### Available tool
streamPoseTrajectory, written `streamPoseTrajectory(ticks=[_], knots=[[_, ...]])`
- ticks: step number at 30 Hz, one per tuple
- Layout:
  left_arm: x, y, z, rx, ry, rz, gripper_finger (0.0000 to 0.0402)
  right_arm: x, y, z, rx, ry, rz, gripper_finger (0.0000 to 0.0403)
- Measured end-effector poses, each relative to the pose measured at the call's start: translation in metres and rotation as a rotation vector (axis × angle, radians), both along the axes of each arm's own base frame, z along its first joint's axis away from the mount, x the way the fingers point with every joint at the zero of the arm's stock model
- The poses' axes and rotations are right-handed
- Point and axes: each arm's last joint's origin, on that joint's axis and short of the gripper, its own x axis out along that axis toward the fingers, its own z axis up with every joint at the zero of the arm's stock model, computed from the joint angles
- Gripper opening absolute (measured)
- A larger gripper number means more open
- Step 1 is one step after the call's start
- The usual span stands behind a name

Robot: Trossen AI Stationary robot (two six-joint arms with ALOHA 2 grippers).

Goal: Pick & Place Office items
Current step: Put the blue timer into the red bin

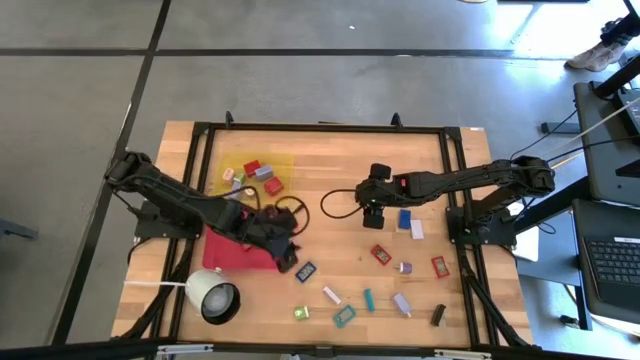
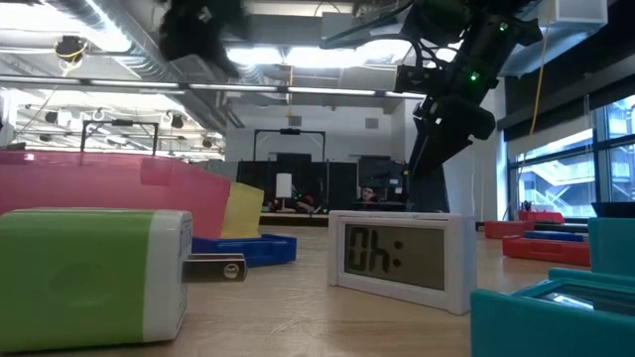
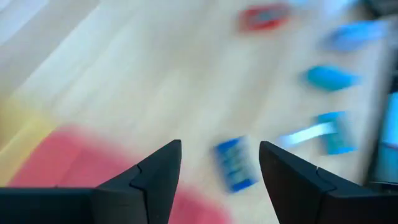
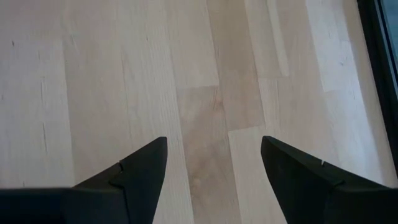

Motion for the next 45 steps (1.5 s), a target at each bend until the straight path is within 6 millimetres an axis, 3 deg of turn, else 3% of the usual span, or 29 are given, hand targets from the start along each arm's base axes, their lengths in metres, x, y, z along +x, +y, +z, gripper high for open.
streamPoseTrajectory(ticks=[7, 13, 20, 29, 38, 45], knots=[[0.024, -0.032, -0.005, 0.014, -0.193, -0.160, 0.0223, 0.001, 0.000, 0.000, 0.000, -0.007, 0.000, 0.0262], [0.031, -0.049, -0.030, 0.053, -0.141, -0.204, 0.0243, 0.001, 0.000, 0.000, 0.000, -0.009, -0.001, 0.0262], [0.039, -0.052, -0.048, 0.071, -0.100, -0.201, 0.0272, 0.001, 0.000, 0.000, 0.000, -0.010, 0.000, 0.0262], [0.053, -0.038, -0.069, -0.084, -0.033, -0.047, 0.0283, 0.001, 0.000, 0.001, 0.000, -0.014, 0.000, 0.0262], [0.067, -0.020, -0.093, -0.176, 0.066, -0.055, 0.0283, 0.002, 0.000, 0.001, 0.000, -0.022, -0.001, 0.0263], [0.069, -0.013, -0.098, -0.226, 0.103, -0.049, 0.0281, 0.002, 0.000, 0.001, 0.000, -0.023, -0.001, 0.0263]])
